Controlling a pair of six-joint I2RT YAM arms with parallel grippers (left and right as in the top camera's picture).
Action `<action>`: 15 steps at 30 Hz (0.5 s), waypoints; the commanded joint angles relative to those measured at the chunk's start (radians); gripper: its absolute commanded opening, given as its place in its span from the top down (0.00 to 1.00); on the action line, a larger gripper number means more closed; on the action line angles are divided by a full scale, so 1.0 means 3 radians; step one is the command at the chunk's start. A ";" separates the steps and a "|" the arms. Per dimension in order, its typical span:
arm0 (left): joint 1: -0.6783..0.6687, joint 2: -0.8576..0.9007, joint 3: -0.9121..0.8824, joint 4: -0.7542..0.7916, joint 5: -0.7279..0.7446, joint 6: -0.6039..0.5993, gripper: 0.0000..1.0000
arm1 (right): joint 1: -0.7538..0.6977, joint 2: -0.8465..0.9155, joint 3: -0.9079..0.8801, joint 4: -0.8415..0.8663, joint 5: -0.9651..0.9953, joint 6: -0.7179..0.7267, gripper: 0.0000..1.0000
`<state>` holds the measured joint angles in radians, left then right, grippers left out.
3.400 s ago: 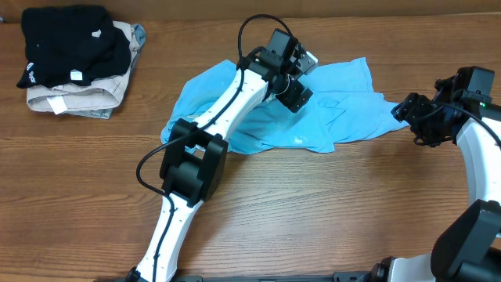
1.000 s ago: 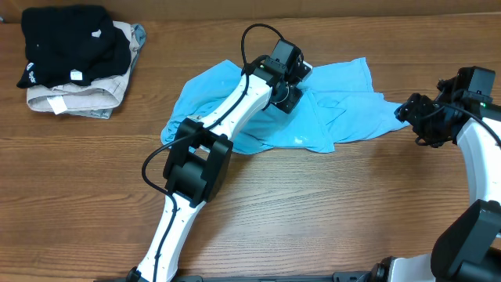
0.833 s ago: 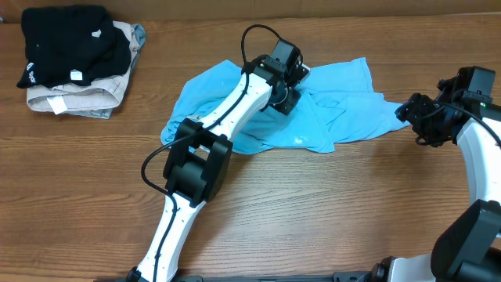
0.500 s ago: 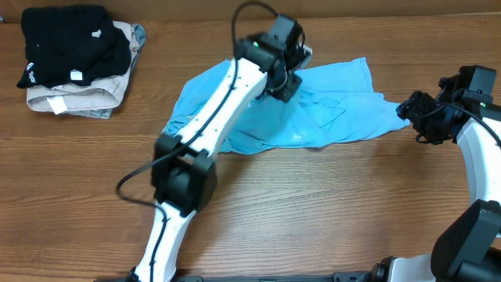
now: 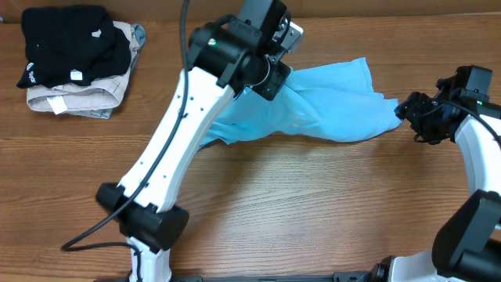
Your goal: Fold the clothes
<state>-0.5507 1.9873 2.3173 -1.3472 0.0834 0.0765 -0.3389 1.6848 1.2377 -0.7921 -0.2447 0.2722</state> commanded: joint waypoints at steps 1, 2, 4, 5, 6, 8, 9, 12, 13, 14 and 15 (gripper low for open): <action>-0.0042 -0.0174 0.0062 -0.0027 -0.0043 -0.0047 0.96 | -0.0008 0.0121 -0.0028 0.0019 -0.0074 0.0042 0.32; -0.0042 -0.0173 0.0062 -0.0036 -0.0043 -0.0047 0.96 | -0.0005 0.0146 -0.0028 0.0019 -0.0079 0.0042 0.32; -0.0042 -0.0151 0.0058 -0.0046 -0.0042 -0.0046 0.96 | 0.0001 0.0181 -0.0028 0.0017 -0.0088 0.0041 0.32; -0.0043 -0.0140 0.0053 -0.0048 -0.0041 -0.0046 0.96 | 0.0006 0.0191 -0.0028 0.0014 -0.0088 0.0039 0.32; -0.0051 -0.0121 0.0050 -0.0050 -0.0039 -0.0046 0.96 | 0.0011 0.0200 -0.0028 0.0009 -0.0088 0.0032 0.32; -0.0064 -0.0072 0.0048 -0.0061 -0.0038 -0.0046 0.96 | 0.0024 0.0202 -0.0028 0.0003 -0.0088 0.0028 0.32; -0.0069 -0.0037 0.0048 -0.0071 -0.0037 -0.0046 0.96 | 0.0028 0.0202 -0.0028 0.0001 -0.0088 0.0028 0.32; -0.0084 0.0071 0.0048 -0.0131 -0.0045 -0.0042 0.96 | 0.0027 0.0202 -0.0028 -0.0005 -0.0086 0.0028 0.32; -0.0084 0.0108 0.0048 -0.0165 -0.0043 -0.0041 0.96 | 0.0027 0.0202 -0.0028 -0.0009 -0.0086 0.0028 0.32; -0.0084 0.0145 0.0048 -0.0209 -0.0042 -0.0041 0.96 | 0.0027 0.0202 -0.0028 -0.0018 -0.0085 0.0027 0.31; -0.0084 0.0192 0.0048 -0.0264 -0.0043 -0.0034 0.96 | 0.0027 0.0202 -0.0028 -0.0024 -0.0085 0.0025 0.31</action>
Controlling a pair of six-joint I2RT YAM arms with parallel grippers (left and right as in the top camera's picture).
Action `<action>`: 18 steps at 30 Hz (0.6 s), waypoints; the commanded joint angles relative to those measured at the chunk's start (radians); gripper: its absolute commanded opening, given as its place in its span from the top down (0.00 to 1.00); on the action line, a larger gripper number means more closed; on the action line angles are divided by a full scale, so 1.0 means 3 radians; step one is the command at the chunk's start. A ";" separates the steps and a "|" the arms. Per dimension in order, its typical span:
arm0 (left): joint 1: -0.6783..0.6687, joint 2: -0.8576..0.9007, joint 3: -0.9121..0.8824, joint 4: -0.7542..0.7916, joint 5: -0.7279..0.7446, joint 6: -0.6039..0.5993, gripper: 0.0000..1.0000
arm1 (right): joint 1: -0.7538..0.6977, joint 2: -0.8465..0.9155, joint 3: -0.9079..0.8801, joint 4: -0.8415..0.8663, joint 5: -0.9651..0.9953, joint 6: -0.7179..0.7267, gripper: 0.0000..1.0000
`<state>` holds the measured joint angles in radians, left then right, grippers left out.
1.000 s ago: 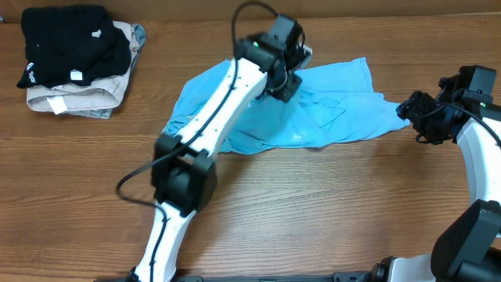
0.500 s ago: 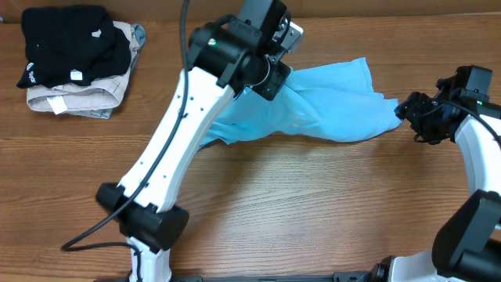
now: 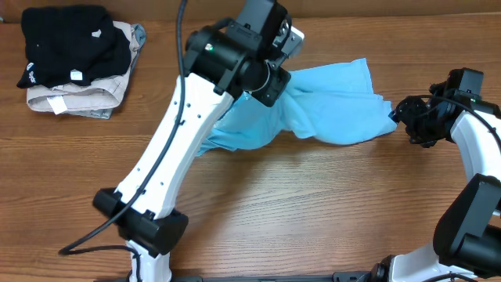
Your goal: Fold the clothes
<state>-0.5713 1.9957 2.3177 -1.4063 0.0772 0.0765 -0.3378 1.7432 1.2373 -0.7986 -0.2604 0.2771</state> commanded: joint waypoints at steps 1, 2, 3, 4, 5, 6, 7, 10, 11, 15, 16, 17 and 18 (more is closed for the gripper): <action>-0.0015 0.0202 0.0047 -0.0113 -0.0023 -0.0028 0.96 | 0.0023 0.0008 -0.0027 -0.0010 -0.0033 0.0009 0.32; -0.0015 0.0254 0.0047 -0.0179 -0.0023 -0.0009 0.96 | 0.0023 0.0008 -0.0027 -0.0013 -0.0033 0.0008 0.32; -0.0015 0.0304 0.0047 -0.0233 -0.0024 0.0011 0.96 | 0.0023 0.0008 -0.0027 -0.0013 -0.0034 -0.0004 0.32; -0.0017 0.0357 0.0047 -0.0286 -0.0029 0.0034 0.96 | 0.0023 0.0008 -0.0027 -0.0013 -0.0034 -0.0015 0.31; -0.0017 0.0413 0.0047 -0.0338 -0.0067 0.0032 0.96 | 0.0023 0.0008 -0.0027 -0.0013 -0.0033 -0.0017 0.32; -0.0017 0.0483 0.0047 -0.0402 -0.0163 0.0027 0.96 | 0.0023 0.0008 -0.0027 -0.0013 -0.0033 -0.0018 0.31; -0.0011 0.0542 0.0047 -0.0468 -0.0289 -0.0006 0.96 | 0.0023 0.0008 -0.0027 -0.0018 -0.0033 -0.0039 0.32; 0.0052 0.0710 0.0047 -0.0638 -0.0792 -0.0308 0.96 | 0.0023 0.0008 -0.0027 -0.0041 -0.0031 -0.0057 0.31; 0.0092 0.0759 0.0047 -0.0652 -0.0909 -0.0376 0.96 | 0.0023 0.0008 -0.0027 -0.0047 -0.0031 -0.0066 0.31; 0.0242 0.0964 0.0047 -0.0473 -0.0988 -0.0418 0.30 | 0.0023 0.0008 -0.0027 -0.0032 -0.0032 -0.0065 0.31; 0.0273 0.1001 0.0047 -0.0384 -0.0982 -0.0417 0.16 | 0.0023 0.0008 -0.0027 -0.0029 -0.0032 -0.0065 0.31; 0.0295 0.1024 0.0047 -0.0292 -0.0960 -0.0415 0.03 | 0.0023 0.0008 -0.0027 -0.0029 -0.0032 -0.0065 0.31; 0.0313 0.1031 0.0047 -0.0209 -0.0889 -0.0384 0.00 | 0.0023 0.0008 -0.0027 -0.0032 -0.0032 -0.0066 0.31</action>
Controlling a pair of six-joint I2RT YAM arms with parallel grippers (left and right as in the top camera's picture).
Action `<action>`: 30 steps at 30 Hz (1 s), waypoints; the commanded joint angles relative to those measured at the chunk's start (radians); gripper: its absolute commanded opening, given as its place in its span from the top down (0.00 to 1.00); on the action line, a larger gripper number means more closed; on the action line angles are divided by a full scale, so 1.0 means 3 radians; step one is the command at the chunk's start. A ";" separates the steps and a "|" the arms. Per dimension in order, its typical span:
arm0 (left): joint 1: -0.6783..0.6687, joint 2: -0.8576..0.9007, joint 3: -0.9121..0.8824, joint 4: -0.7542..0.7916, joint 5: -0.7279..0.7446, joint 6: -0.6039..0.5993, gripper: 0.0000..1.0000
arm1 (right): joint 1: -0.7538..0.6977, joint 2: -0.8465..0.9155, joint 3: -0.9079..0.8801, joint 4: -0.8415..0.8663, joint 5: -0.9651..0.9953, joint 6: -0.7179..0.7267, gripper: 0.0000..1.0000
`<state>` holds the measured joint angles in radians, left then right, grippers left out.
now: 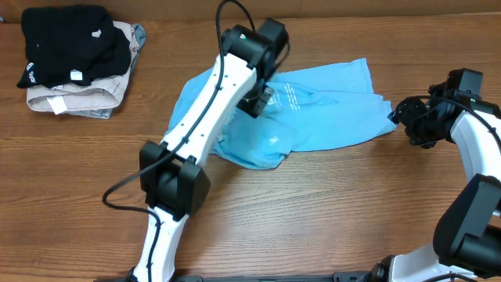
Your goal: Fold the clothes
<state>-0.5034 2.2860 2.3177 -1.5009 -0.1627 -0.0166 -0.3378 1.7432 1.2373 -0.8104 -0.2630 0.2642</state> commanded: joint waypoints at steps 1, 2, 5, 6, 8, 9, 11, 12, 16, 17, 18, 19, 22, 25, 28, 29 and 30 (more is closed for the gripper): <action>0.0090 0.0064 0.0052 0.0153 0.0028 -0.0009 0.00 | 0.0023 0.0008 -0.0027 0.0005 -0.0020 -0.0023 0.31; 0.0090 0.0043 0.0072 0.0172 0.0174 0.0051 0.00 | 0.0023 0.0008 -0.0027 0.0005 -0.0020 -0.0023 0.31; 0.0042 0.0001 0.0141 0.0257 0.0790 0.0184 0.00 | 0.0023 0.0008 -0.0027 0.0017 0.0018 -0.0023 0.31; 0.0004 -0.0013 0.0145 0.0301 0.0996 0.0235 0.00 | 0.0023 0.0008 -0.0027 0.0023 0.0029 -0.0022 0.31; -0.0112 -0.0006 0.0137 0.0390 0.1228 0.0286 0.00 | 0.0023 0.0008 -0.0027 0.0042 0.0029 -0.0022 0.31; -0.0172 0.0004 0.0121 0.0427 0.1232 0.0318 0.00 | 0.0023 0.0008 -0.0027 0.0043 0.0029 -0.0022 0.31; -0.0310 0.0048 0.0080 0.0511 0.1230 0.0482 0.00 | 0.0023 0.0008 -0.0027 0.0039 0.0028 -0.0022 0.31; -0.0376 0.0090 0.0072 0.0544 0.1218 0.0571 0.00 | 0.0023 0.0008 -0.0027 0.0036 0.0029 -0.0022 0.31; -0.0613 0.0294 0.0072 0.0579 0.0921 0.0731 0.00 | 0.0023 0.0008 -0.0027 0.0017 0.0029 -0.0022 0.31; -0.0652 0.0351 0.0072 0.0572 0.0814 0.0730 0.00 | 0.0023 0.0008 -0.0027 0.0011 0.0031 -0.0022 0.31; -0.0688 0.0409 0.0072 0.0563 0.0713 0.0729 0.00 | 0.0023 0.0008 -0.0027 0.0003 0.0031 -0.0022 0.31; -0.0708 0.0468 0.0072 0.0557 0.0662 0.0726 0.00 | 0.0023 0.0008 -0.0027 -0.0004 0.0031 -0.0022 0.31; -0.0730 0.0631 0.0072 0.0598 0.0476 0.0548 0.10 | 0.0023 0.0008 -0.0027 -0.0009 0.0031 -0.0022 0.31; -0.0716 0.0745 0.0072 0.0621 0.0266 0.0281 0.18 | 0.0023 0.0008 -0.0027 -0.0009 0.0032 -0.0022 0.31; -0.0701 0.0758 0.0072 0.0637 0.0191 0.0108 0.22 | 0.0023 0.0008 -0.0027 -0.0009 0.0064 -0.0023 0.31; -0.0698 0.0758 0.0072 0.0654 0.0192 0.0089 0.23 | 0.0023 0.0008 -0.0027 -0.0008 0.0064 -0.0022 0.31; -0.0698 0.0758 0.0072 0.0670 0.0205 0.0089 0.24 | 0.0023 0.0008 -0.0027 -0.0006 0.0064 -0.0022 0.31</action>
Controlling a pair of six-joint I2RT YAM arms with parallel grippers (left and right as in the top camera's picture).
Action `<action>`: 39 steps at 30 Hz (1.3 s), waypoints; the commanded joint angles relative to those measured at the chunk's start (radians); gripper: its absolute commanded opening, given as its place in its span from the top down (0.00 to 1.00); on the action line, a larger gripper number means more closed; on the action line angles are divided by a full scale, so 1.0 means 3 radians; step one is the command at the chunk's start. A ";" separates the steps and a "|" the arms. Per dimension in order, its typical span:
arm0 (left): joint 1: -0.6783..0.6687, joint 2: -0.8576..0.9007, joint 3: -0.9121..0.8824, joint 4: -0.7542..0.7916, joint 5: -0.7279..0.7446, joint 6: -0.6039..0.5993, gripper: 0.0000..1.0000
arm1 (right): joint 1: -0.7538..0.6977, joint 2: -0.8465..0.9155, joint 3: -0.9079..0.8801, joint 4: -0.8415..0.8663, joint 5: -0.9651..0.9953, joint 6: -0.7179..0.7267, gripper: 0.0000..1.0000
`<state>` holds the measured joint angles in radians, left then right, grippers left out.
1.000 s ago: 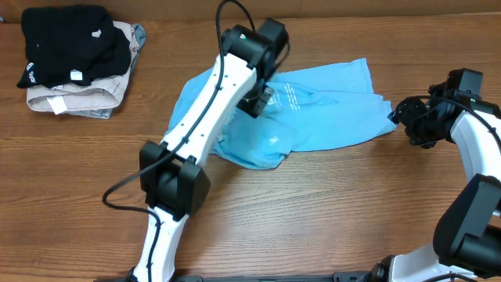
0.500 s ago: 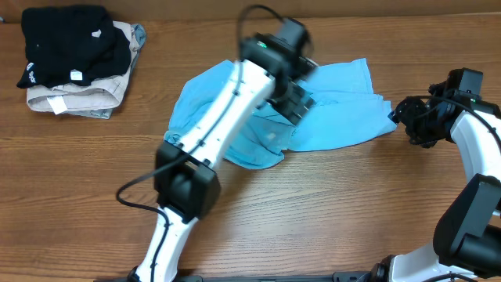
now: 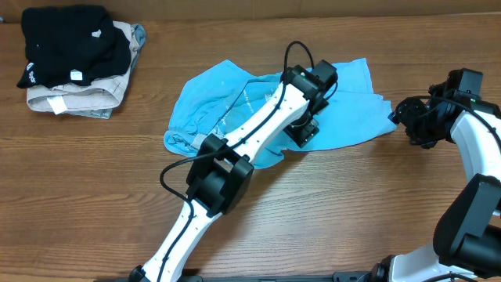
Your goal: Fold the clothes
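Note:
A light blue shirt (image 3: 352, 117) lies crumpled across the middle of the wooden table, its left part bunched and turned over (image 3: 205, 102). My left arm reaches diagonally over it. The left gripper (image 3: 302, 131) points down onto the shirt's middle, near its front edge; its fingers are too dark to tell whether they hold cloth. My right gripper (image 3: 399, 116) sits at the shirt's right corner, which runs to a point into its shut fingers.
A stack of folded clothes (image 3: 74, 59) sits at the back left, a black garment on top of beige and grey ones. The table's far edge runs just behind the shirt. Bare wood (image 3: 352, 219) lies in front of it.
My left gripper has moved right and toward the front, from the shirt's upper middle to its front middle. The shirt's left part now lies lower and more spread out. The right gripper has not moved.
At first my left gripper held the shirt's middle lifted high off the table while the right gripper held its right corner. The left gripper was then lower, with the cloth slumping onto the table. Now the shirt lies down with the left gripper further right.

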<state>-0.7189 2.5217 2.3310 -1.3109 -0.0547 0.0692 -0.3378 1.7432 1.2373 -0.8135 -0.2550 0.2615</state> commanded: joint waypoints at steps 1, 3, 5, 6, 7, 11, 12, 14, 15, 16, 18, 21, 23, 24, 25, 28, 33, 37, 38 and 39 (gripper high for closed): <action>0.0020 -0.0028 0.0028 0.0037 -0.0148 -0.0197 0.26 | 0.0023 0.0008 -0.0027 0.0004 0.0037 -0.0013 0.31; 0.0020 -0.0028 0.0028 0.0022 -0.0122 -0.0196 0.36 | 0.0023 0.0008 -0.0027 0.0003 0.0038 -0.0014 0.31; 0.0009 -0.0028 0.0028 0.0010 -0.0125 -0.0196 0.53 | 0.0023 0.0008 -0.0027 0.0003 0.0038 -0.0013 0.31; 0.0006 -0.0028 0.0028 0.0011 -0.0123 -0.0196 0.61 | 0.0023 0.0008 -0.0027 0.0003 0.0038 -0.0014 0.32; -0.0001 -0.0028 0.0028 0.0015 -0.0123 -0.0196 0.67 | 0.0023 0.0008 -0.0027 0.0003 0.0038 -0.0013 0.31; -0.0008 -0.0011 0.0025 0.0065 -0.0126 -0.0238 0.72 | 0.0023 0.0008 -0.0027 0.0001 0.0038 -0.0014 0.31; -0.0008 -0.0008 0.0025 0.0079 -0.0123 -0.0259 0.72 | 0.0023 0.0008 -0.0027 0.0001 0.0038 -0.0014 0.31; -0.0008 0.0009 0.0025 0.0098 -0.0106 -0.0271 0.72 | 0.0023 0.0008 -0.0027 0.0001 0.0038 -0.0014 0.31; -0.0008 0.0017 0.0024 0.0098 -0.0093 -0.0277 0.72 | 0.0023 0.0008 -0.0027 0.0001 0.0038 -0.0014 0.31; -0.0009 0.0029 0.0025 0.0098 -0.0080 -0.0281 0.72 | 0.0023 0.0008 -0.0027 0.0001 0.0038 -0.0014 0.31; -0.0011 0.0051 0.0024 0.0098 -0.0041 -0.0282 0.72 | 0.0023 0.0008 -0.0027 0.0001 0.0038 -0.0014 0.31; -0.0011 0.0080 0.0024 0.0088 -0.0017 -0.0281 0.75 | 0.0023 0.0008 -0.0027 0.0003 0.0038 -0.0014 0.31; -0.0013 0.0090 0.0024 0.0066 -0.0014 -0.0282 0.80 | 0.0023 0.0008 -0.0027 0.0005 0.0038 -0.0014 0.31; -0.0014 0.0092 0.0024 0.0057 -0.0015 -0.0282 0.81 | 0.0023 0.0008 -0.0027 0.0008 0.0038 -0.0014 0.31; -0.0015 0.0092 0.0024 0.0055 -0.0015 -0.0282 0.81 | 0.0023 0.0008 -0.0027 0.0013 0.0038 -0.0014 0.31; -0.0015 0.0092 0.0024 0.0055 -0.0009 -0.0284 0.81 | 0.0023 0.0008 -0.0027 0.0013 0.0038 -0.0014 0.32; -0.0057 0.0092 0.0024 0.0018 0.0024 -0.0282 0.71 | 0.0023 0.0008 -0.0027 0.0001 0.0037 -0.0013 0.31; -0.0081 0.0093 0.0024 0.0015 0.0024 -0.0282 0.63 | 0.0023 0.0008 -0.0027 0.0001 0.0038 -0.0014 0.31; -0.0085 0.0097 0.0024 0.0015 0.0024 -0.0282 0.64 | 0.0023 0.0008 -0.0027 0.0001 0.0038 -0.0014 0.31; -0.0085 0.0098 0.0024 0.0014 0.0024 -0.0284 0.65 | 0.0023 0.0008 -0.0027 0.0001 0.0038 -0.0014 0.31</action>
<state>-0.7357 2.5237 2.3310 -1.3052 -0.0601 -0.0090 -0.3378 1.7432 1.2373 -0.8139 -0.2543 0.2615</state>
